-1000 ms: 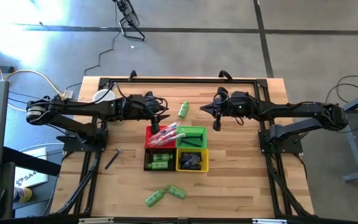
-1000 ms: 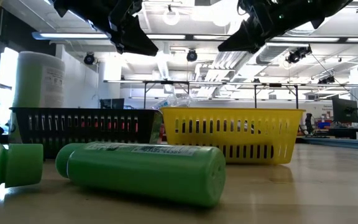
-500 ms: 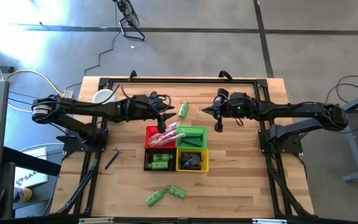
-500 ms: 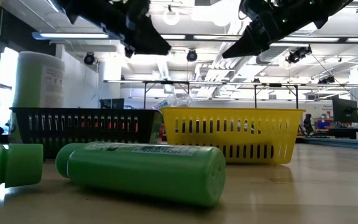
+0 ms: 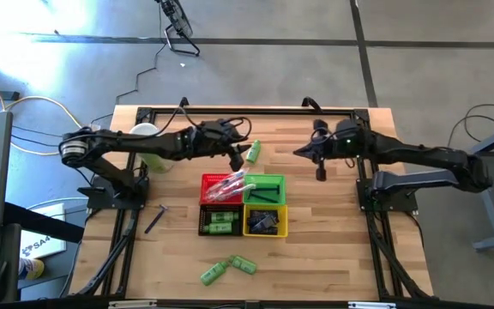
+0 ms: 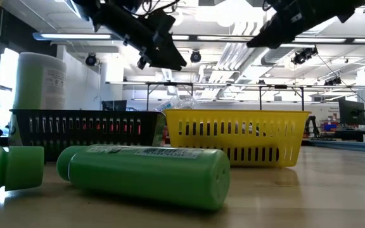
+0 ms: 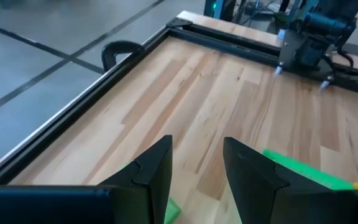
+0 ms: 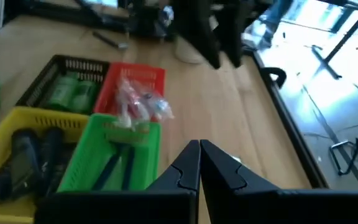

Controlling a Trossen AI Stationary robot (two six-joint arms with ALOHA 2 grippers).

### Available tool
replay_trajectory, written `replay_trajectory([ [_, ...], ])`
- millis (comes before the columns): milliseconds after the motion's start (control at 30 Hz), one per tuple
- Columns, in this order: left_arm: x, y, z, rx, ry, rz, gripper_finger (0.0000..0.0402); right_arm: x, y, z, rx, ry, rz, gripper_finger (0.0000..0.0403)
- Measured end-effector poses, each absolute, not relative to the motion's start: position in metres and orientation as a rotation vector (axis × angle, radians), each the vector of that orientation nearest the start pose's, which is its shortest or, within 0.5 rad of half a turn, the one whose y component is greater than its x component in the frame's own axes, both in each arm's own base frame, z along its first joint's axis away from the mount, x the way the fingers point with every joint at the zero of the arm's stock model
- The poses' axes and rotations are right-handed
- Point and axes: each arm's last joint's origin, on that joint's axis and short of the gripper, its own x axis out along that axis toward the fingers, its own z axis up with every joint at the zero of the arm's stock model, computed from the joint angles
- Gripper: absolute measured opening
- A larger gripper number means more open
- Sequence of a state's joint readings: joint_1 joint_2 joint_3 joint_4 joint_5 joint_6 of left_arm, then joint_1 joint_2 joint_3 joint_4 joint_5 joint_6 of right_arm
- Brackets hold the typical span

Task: Pick & Place Travel size toiletries
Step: Put the green shampoo bottle into the black bin

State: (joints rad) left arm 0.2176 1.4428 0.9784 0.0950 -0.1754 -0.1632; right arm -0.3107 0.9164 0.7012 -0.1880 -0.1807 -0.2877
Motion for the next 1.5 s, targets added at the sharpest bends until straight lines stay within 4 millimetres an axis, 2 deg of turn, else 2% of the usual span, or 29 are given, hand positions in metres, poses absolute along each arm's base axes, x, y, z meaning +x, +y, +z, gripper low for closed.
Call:
replay_trajectory([
  [233,0.321,0.076,0.272,-0.171,0.357,0.42,0.014,0.165,-0.06,0.272,-0.137,0.333,-0.186,0.0003],
  [467,0.323,0.078,0.283,-0.204,0.338,0.489,0.014,0.145,-0.061,0.251,-0.136,0.177,-0.273,0.0003],
  [600,0.323,0.078,0.288,-0.233,0.337,0.516,0.014,0.134,-0.062,0.238,-0.133,0.16,-0.345,0.0003],
  [767,0.323,0.08,0.288,-0.269,0.344,0.573,0.0135,0.122,-0.063,0.242,-0.139,0.082,-0.385,0.0003],
  [1033,0.339,0.084,0.273,-0.212,0.407,0.589,0.01,0.117,-0.062,0.246,-0.143,0.052,-0.394,0.0003],
  [1500,0.341,0.085,0.267,-0.193,0.43,0.586,0.0098,0.117,-0.062,0.245,-0.176,0.066,-0.396,0.0003],
])
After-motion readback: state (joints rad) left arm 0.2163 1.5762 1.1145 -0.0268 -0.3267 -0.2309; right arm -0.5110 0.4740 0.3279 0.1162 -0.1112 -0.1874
